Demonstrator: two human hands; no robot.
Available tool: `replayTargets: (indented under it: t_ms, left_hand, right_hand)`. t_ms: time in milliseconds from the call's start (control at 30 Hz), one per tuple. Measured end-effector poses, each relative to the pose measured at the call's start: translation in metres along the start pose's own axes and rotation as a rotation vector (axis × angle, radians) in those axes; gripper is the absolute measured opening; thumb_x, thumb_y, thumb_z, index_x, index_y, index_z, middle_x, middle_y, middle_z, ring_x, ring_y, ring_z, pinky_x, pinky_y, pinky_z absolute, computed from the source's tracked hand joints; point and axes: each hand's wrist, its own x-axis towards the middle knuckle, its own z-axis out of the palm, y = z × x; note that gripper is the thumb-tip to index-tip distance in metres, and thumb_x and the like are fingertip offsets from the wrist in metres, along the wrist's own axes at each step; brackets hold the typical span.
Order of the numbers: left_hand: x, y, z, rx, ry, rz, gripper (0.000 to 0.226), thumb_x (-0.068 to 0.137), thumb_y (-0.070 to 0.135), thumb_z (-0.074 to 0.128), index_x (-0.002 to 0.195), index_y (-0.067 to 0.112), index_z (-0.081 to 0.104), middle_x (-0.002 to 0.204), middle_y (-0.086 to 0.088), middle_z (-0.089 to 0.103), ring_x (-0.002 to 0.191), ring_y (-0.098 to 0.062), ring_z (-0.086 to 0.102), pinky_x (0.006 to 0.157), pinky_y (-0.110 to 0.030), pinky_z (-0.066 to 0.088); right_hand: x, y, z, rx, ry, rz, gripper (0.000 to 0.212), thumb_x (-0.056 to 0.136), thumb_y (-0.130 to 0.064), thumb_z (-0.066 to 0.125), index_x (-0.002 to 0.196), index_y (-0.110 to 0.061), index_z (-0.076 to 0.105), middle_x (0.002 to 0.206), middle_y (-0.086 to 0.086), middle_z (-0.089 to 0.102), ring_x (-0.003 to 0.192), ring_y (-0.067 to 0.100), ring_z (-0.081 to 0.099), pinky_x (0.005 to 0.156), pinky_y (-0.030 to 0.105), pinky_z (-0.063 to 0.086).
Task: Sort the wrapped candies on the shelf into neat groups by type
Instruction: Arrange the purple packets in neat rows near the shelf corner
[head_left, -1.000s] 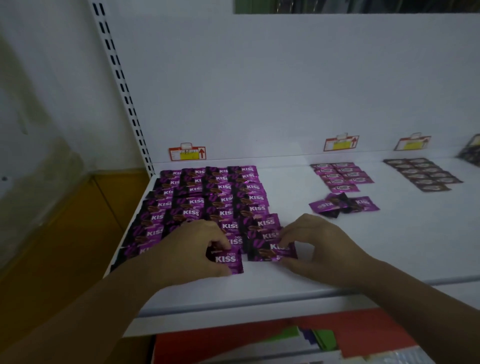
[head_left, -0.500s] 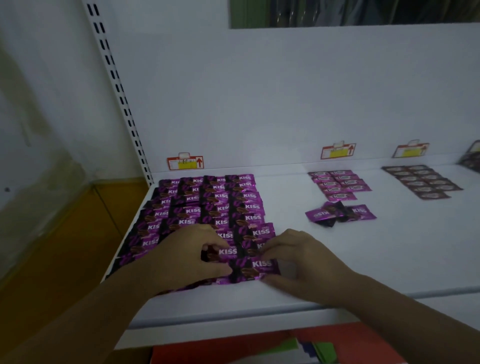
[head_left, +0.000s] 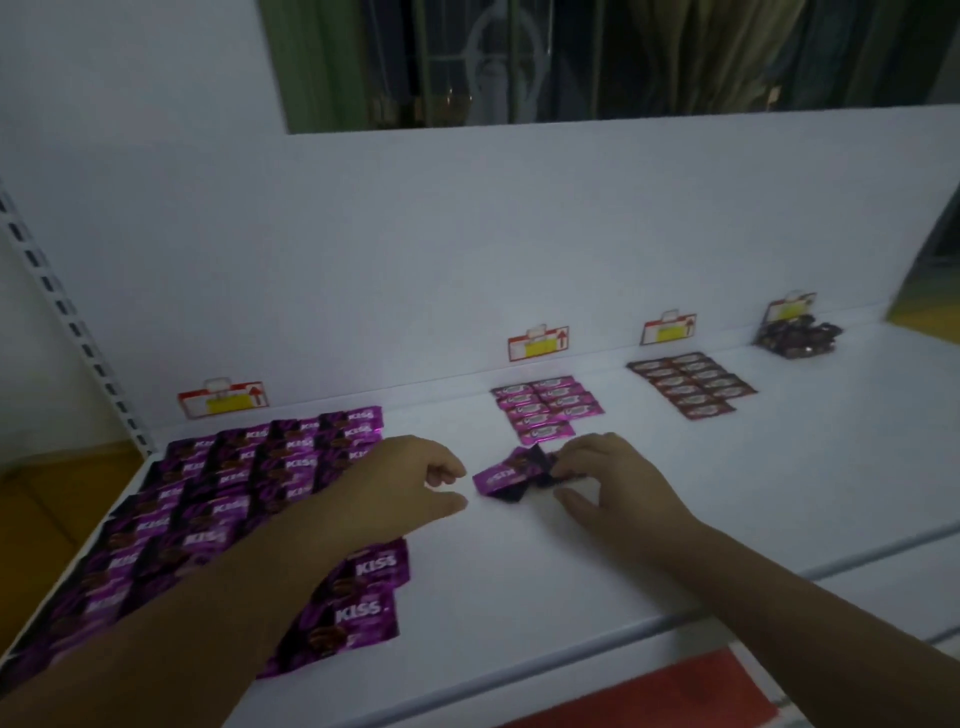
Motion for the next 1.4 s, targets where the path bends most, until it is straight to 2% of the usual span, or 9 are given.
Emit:
replayTargets:
  t_ms: [167,300,467,533,600,867,967,1200,1400]
  left_hand:
    - [0.043,0.023,0.034,0.080,-0.074,-0.089,0.061,0.079,0.041,0.069,0.132,0.020,0.048,0.132,0.003,0.050,0.114,-0.011,0.049,0.092,-0.023,0.040]
    - [0.053,0.027,0.045,0.177,-0.171,-0.122,0.063,0.079,0.041,0.067,0.133,0.016,0.045,0.129,-0.003,0.051,0.114,-0.019,0.050,0.095,-0.031,0.041]
    - [0.055,0.029,0.044,0.198,-0.165,-0.088,0.036,0.081,0.033,0.066,0.114,0.020,0.058,0.108,0.000,0.060,0.100,-0.017,0.056,0.081,-0.027,0.044]
    - [0.056,0.026,0.041,0.198,-0.172,-0.054,0.010,0.080,0.031,0.066,0.088,0.028,0.060,0.089,0.004,0.058,0.086,-0.015,0.057,0.066,-0.022,0.041]
    - [0.058,0.022,0.039,0.203,-0.182,-0.013,0.012,0.080,0.030,0.065,0.074,0.031,0.054,0.077,0.007,0.054,0.077,-0.011,0.055,0.059,-0.021,0.036]
    - [0.056,-0.007,0.006,0.083,-0.080,0.055,0.032,0.073,0.036,0.071,0.104,0.030,0.064,0.095,0.014,0.058,0.086,-0.004,0.054,0.072,-0.018,0.045]
    - [0.050,-0.029,-0.020,0.086,0.007,0.067,0.034,0.072,0.033,0.073,0.105,0.030,0.064,0.094,0.015,0.057,0.085,-0.003,0.053,0.074,-0.020,0.043]
    - [0.052,-0.070,-0.054,0.088,0.166,0.010,0.028,0.072,0.028,0.074,0.098,0.027,0.063,0.088,0.011,0.058,0.080,-0.006,0.055,0.070,-0.025,0.044]
    - [0.050,-0.093,-0.068,0.112,0.257,-0.082,0.029,0.075,0.027,0.073,0.103,0.021,0.068,0.092,0.004,0.063,0.081,-0.010,0.056,0.076,-0.030,0.047]
  right_hand:
    - [0.007,0.032,0.000,-0.112,-0.115,0.086,0.043,0.084,-0.030,0.061,0.126,-0.023,0.055,0.142,-0.002,0.041,0.128,0.016,0.037,0.104,0.026,0.030]
    - [0.010,0.040,0.003,-0.070,-0.171,0.060,0.042,0.084,-0.031,0.058,0.126,-0.029,0.056,0.148,-0.007,0.034,0.133,0.011,0.033,0.107,0.025,0.026]
    - [0.013,0.047,0.007,-0.003,-0.165,0.077,0.032,0.080,-0.029,0.061,0.112,-0.027,0.063,0.141,-0.011,0.044,0.125,0.011,0.042,0.102,0.023,0.030]
    - [0.017,0.047,0.007,-0.006,-0.163,0.075,0.021,0.080,-0.028,0.060,0.100,-0.024,0.065,0.123,-0.009,0.058,0.112,0.013,0.050,0.093,0.022,0.037]
    - [0.023,0.045,0.005,-0.023,-0.173,0.091,0.013,0.080,-0.029,0.062,0.092,-0.024,0.063,0.100,-0.008,0.062,0.094,0.011,0.051,0.077,0.015,0.038]
    - [0.042,0.035,-0.021,-0.074,-0.374,0.215,0.036,0.072,-0.047,0.071,0.103,-0.029,0.064,0.093,-0.013,0.054,0.083,0.003,0.052,0.070,0.011,0.039]
    - [0.051,0.031,-0.038,-0.051,-0.328,0.212,0.024,0.070,-0.039,0.075,0.091,-0.032,0.066,0.091,-0.015,0.056,0.082,0.002,0.053,0.068,0.014,0.040]
    - [0.088,-0.004,-0.025,-0.025,-0.080,-0.014,0.043,0.066,-0.035,0.082,0.105,-0.029,0.067,0.094,-0.015,0.056,0.085,-0.002,0.052,0.071,0.012,0.040]
    - [0.128,-0.012,0.005,-0.045,-0.097,-0.134,0.045,0.070,-0.039,0.078,0.110,-0.025,0.066,0.093,-0.017,0.053,0.087,0.003,0.049,0.078,0.020,0.041]
